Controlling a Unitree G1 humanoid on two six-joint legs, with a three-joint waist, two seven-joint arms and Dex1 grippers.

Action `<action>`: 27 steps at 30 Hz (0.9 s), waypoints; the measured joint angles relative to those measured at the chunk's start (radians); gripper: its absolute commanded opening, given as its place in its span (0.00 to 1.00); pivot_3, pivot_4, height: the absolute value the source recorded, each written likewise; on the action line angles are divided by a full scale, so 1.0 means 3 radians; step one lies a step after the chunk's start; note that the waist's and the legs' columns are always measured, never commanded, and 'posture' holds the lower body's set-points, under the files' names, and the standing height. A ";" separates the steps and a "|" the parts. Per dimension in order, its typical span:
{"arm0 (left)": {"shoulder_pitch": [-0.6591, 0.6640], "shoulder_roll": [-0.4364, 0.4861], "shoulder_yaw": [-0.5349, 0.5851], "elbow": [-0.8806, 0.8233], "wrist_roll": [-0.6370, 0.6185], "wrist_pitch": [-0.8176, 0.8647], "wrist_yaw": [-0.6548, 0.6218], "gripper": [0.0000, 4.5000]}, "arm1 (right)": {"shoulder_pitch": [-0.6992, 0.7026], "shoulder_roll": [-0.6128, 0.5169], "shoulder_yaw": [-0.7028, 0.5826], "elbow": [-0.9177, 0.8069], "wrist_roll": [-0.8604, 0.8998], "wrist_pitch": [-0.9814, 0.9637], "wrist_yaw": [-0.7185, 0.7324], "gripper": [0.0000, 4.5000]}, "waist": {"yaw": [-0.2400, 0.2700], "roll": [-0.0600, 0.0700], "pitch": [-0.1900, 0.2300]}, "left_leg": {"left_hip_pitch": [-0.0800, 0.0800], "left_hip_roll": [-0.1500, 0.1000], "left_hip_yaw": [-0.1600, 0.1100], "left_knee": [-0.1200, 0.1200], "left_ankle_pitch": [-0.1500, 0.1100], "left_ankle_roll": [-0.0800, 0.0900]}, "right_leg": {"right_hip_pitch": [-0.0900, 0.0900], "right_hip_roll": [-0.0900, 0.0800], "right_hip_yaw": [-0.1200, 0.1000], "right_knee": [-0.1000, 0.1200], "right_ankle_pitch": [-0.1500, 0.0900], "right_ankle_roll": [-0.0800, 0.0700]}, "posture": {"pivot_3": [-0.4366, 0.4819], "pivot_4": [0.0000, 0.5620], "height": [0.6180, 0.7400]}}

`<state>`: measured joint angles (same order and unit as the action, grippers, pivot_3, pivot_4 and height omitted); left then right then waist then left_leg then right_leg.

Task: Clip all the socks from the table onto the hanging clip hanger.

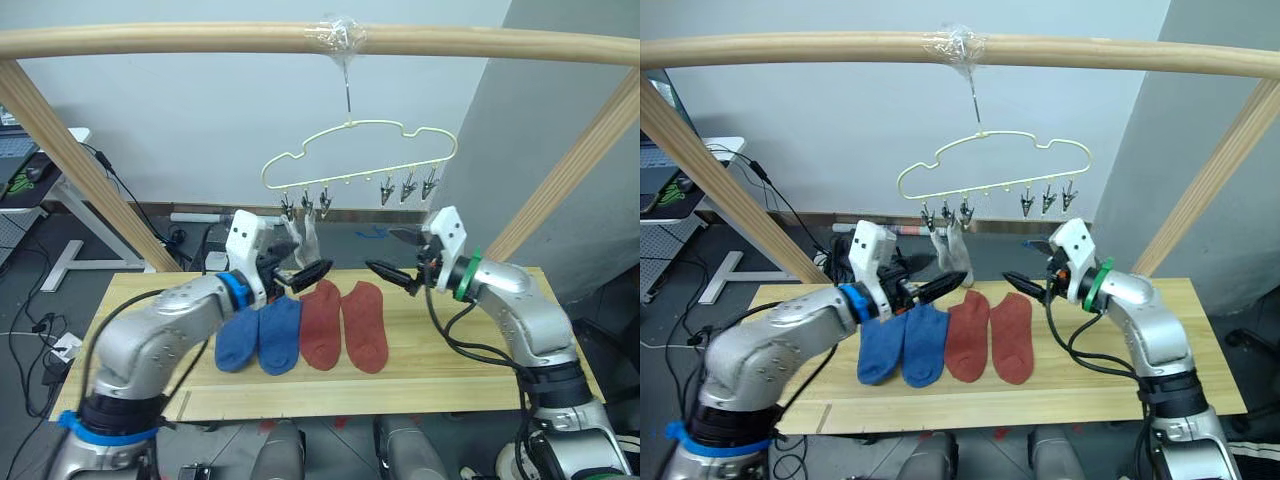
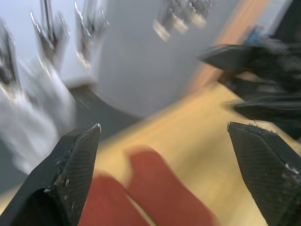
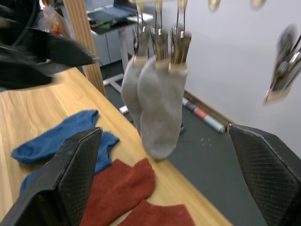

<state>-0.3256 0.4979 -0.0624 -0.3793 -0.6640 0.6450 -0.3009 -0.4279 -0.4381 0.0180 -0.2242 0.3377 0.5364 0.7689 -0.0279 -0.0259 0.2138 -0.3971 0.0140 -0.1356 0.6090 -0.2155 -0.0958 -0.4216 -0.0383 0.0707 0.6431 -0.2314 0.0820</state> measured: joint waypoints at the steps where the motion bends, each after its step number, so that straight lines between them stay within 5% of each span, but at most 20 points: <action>1: -0.0008 -0.0107 -0.0032 0.0055 0.0137 -0.0135 0.0026 0.73 | 0.0026 -0.0014 -0.0024 -0.0047 0.0012 0.0000 -0.0014 1.00 | 0.0001 0.0000 0.0000 | 0.0000 0.0000 0.0000 0.0001 0.0000 0.0000 | 0.0000 0.0000 0.0000 0.0000 0.0000 0.0001 | 0.51 0.29 1.00; 5: -0.0058 -0.0259 -0.0190 0.0280 0.0662 -0.0584 0.0009 0.47 | 0.0113 0.0002 -0.0029 -0.0090 0.0070 0.0008 -0.0068 1.00 | -0.0013 0.0000 0.0000 | 0.0001 0.0000 0.0000 0.0001 0.0000 0.0001 | -0.0001 0.0000 0.0000 0.0002 0.0003 0.0006 | 0.49 0.28 1.00; 14: -0.0143 -0.0973 -0.0316 0.0900 0.1457 -0.1161 0.0387 0.47 | 0.0107 0.0069 -0.0120 -0.0490 0.0317 0.0198 -0.0331 1.00 | -0.0011 0.0002 -0.0001 | -0.0001 -0.0001 -0.0001 0.0005 0.0000 0.0001 | 0.0000 0.0000 0.0000 0.0001 0.0011 0.0019 | 0.46 0.27 1.00; 27: -0.0575 -0.1282 -0.0240 0.1844 0.1952 -0.1850 0.0463 0.47 | 0.0073 -0.0039 -0.0125 -0.0713 0.0522 0.0366 -0.0404 1.00 | -0.0018 0.0003 -0.0002 | -0.0003 -0.0002 -0.0001 0.0009 0.0001 0.0001 | 0.0001 0.0000 0.0000 0.0001 0.0013 0.0022 | 0.43 0.26 1.00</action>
<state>-0.4980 0.1133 -0.1343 0.1737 -0.0784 0.0901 -0.1621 -0.4060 -0.4499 -0.0194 -0.4381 0.4944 0.6462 0.6476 -0.0333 -0.0250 0.2130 -0.3979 0.0135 -0.1358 0.6118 -0.2154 -0.0954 -0.4212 -0.0382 0.0706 0.6436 -0.2274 0.0887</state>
